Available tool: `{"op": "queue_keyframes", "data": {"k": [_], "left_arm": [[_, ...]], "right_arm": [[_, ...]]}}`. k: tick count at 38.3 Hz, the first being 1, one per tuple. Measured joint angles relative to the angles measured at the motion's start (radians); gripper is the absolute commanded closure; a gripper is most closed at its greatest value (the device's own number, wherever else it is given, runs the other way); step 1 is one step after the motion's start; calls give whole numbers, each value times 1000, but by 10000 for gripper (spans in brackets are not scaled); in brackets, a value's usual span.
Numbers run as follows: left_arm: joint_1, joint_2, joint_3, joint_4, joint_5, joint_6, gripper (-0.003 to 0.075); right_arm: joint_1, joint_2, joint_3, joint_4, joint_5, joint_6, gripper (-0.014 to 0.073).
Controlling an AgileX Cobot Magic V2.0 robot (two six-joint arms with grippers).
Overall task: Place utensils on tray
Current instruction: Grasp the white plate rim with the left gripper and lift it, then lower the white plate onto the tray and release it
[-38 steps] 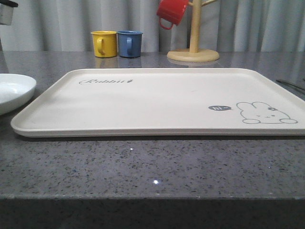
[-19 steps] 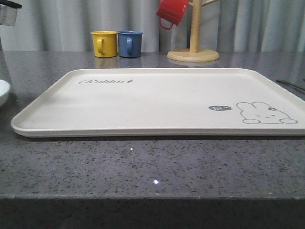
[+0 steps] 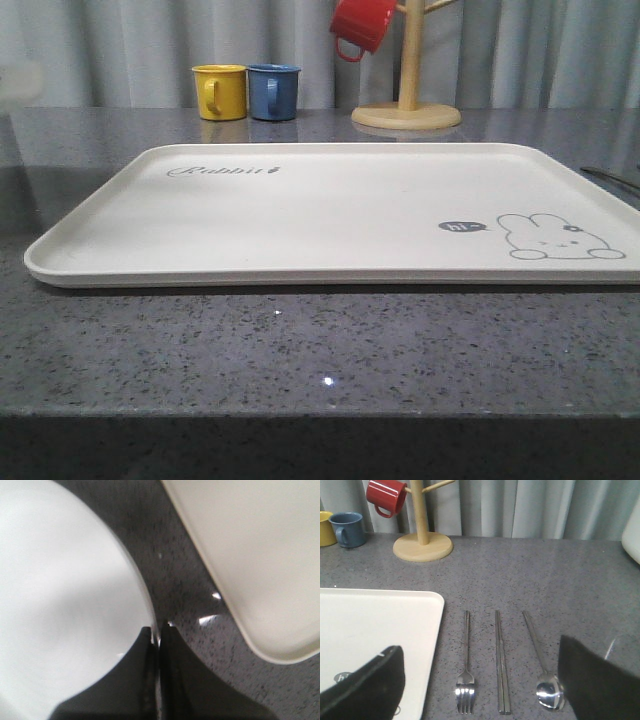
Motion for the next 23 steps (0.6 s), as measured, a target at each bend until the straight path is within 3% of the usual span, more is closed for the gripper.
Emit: {"op": "queue_keyframes", "data": {"k": [12, 23], "left_arm": [[-253, 12, -214, 4, 15, -20, 738], [-441, 160, -243, 54, 19, -48, 738]], "right_arm": [[0, 0, 0, 0, 0, 0, -50], [0, 0, 0, 0, 0, 0, -50]]}}
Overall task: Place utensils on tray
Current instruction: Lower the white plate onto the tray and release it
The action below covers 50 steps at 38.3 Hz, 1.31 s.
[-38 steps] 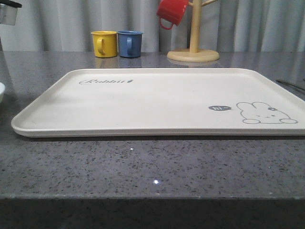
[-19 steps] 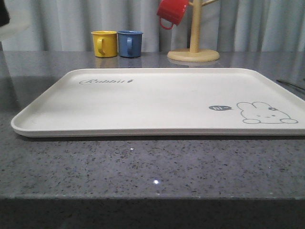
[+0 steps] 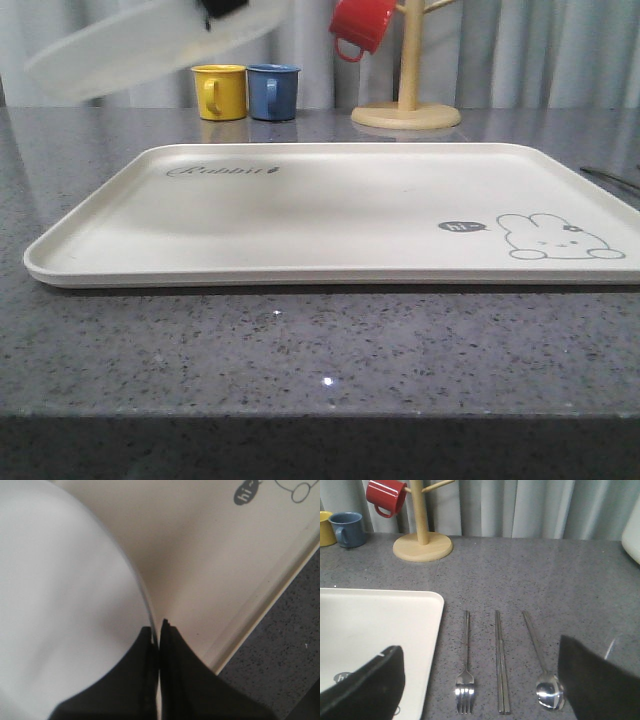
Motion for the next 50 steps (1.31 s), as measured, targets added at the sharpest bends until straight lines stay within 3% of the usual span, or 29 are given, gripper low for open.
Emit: {"op": "queue_keyframes", "data": {"k": [14, 29, 35, 46, 50], "left_arm": [[-51, 192, 0, -16, -10, -4, 738], [-51, 216, 0, -103, -50, -4, 724], [-51, 216, 0, -112, -49, -4, 639], [-51, 216, 0, -120, -53, -4, 325], [-51, 216, -13, -120, -32, -4, 323]], "right_arm": [[0, 0, 0, 0, 0, 0, -50], [0, 0, 0, 0, 0, 0, -50], [0, 0, 0, 0, 0, 0, -50], [0, 0, 0, 0, 0, 0, -50], [0, 0, 0, 0, 0, 0, -50]]}}
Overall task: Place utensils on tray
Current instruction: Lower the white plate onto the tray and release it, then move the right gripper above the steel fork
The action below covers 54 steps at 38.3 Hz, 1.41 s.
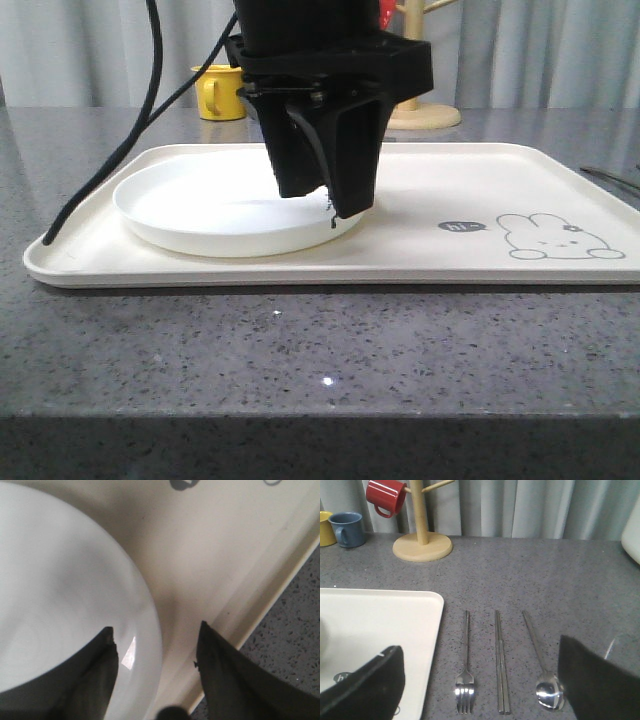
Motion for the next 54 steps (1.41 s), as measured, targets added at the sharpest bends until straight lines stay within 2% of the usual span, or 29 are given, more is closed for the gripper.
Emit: {"op": "queue_keyframes", "data": {"k": [4, 8, 16, 21, 31, 41, 47, 54], "left_arm": [[0, -5, -30, 2, 10, -2, 347], [0, -30, -41, 2, 12, -2, 407], [19, -145, 14, 23, 14, -2, 622], [89, -237, 116, 38, 17, -2, 736], [336, -473, 373, 35, -22, -16, 738], [566, -873, 732, -30, -302, -18, 738], [615, -1131, 933, -39, -474, -18, 738], [618, -1403, 1083, -41, -558, -18, 738]], "right_arm": [[0, 0, 0, 0, 2, 0, -50], [0, 0, 0, 0, 2, 0, -50], [0, 0, 0, 0, 2, 0, -50], [0, 0, 0, 0, 2, 0, -50], [0, 0, 0, 0, 2, 0, -50], [0, 0, 0, 0, 2, 0, -50], [0, 0, 0, 0, 2, 0, -50], [0, 0, 0, 0, 2, 0, -50]]}}
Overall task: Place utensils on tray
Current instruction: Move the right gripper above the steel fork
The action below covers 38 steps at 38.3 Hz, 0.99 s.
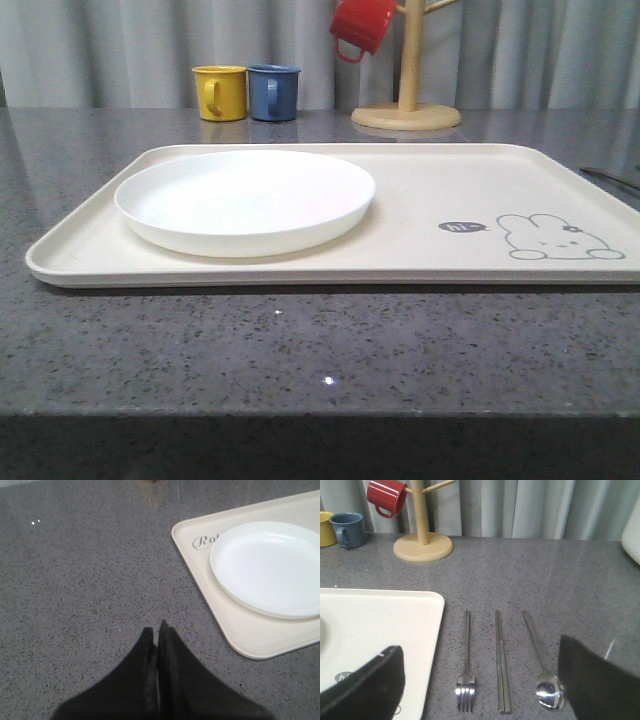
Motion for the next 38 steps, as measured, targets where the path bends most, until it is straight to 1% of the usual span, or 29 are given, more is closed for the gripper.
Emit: {"op": "queue_keyframes", "data": {"k": [12, 17, 21, 38], "left_arm": [[0, -359, 143, -2, -74, 0, 738], [0, -444, 161, -2, -119, 0, 738], [0, -461, 161, -3, -136, 0, 738], [0, -461, 165, -5, -136, 0, 738]], "right_arm": [[0, 0, 0, 0, 0, 0, -50], [0, 0, 0, 0, 0, 0, -50], [0, 0, 0, 0, 0, 0, -50], [0, 0, 0, 0, 0, 0, -50]]}}
